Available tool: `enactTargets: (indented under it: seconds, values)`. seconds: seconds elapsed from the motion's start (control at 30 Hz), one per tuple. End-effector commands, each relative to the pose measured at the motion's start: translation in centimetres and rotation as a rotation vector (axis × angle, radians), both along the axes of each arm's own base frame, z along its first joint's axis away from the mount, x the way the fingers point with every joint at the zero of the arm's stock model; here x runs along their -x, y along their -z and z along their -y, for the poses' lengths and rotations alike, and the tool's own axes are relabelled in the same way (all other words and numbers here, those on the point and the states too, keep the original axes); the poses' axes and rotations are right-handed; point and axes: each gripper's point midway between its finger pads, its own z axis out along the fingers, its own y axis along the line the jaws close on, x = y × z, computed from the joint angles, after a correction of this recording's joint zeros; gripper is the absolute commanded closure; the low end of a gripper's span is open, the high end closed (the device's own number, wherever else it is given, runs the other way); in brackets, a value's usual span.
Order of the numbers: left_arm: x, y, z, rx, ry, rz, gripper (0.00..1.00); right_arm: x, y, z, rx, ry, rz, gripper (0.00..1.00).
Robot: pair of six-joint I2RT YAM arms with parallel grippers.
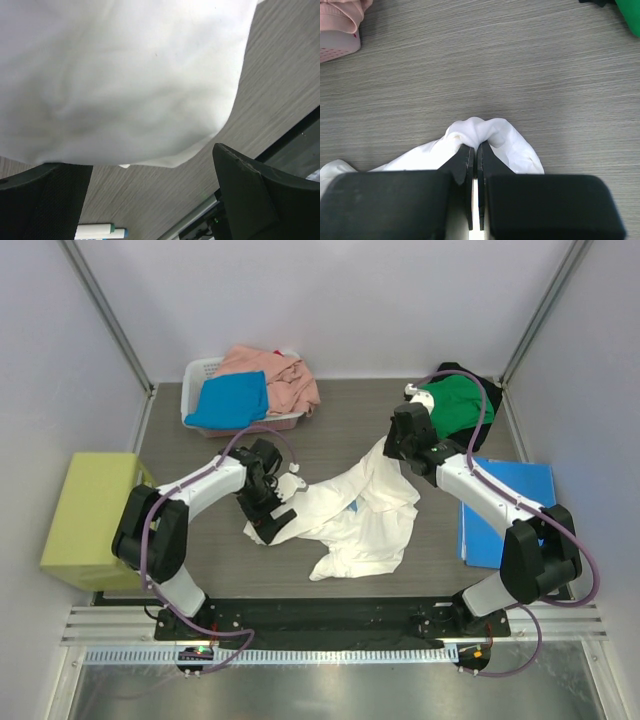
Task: Fold and stack the t-shirts
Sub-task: Flatten the tshirt out
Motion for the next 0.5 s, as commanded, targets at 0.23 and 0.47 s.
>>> enactTargets:
  seconds: [0.23,0.47]
  values:
    - [0.2,1.8,0.4,-0.020,-0.001,0.009,0.03,-1.1,-3.1,-0.3,-0.079,0.015,0.085,0.99]
    - [-0.8,1.3,0.1,-0.051,-0.011,0.042,0.89,-1.2,-3.3,-0.5,-0.089,0.009,0.088,0.99]
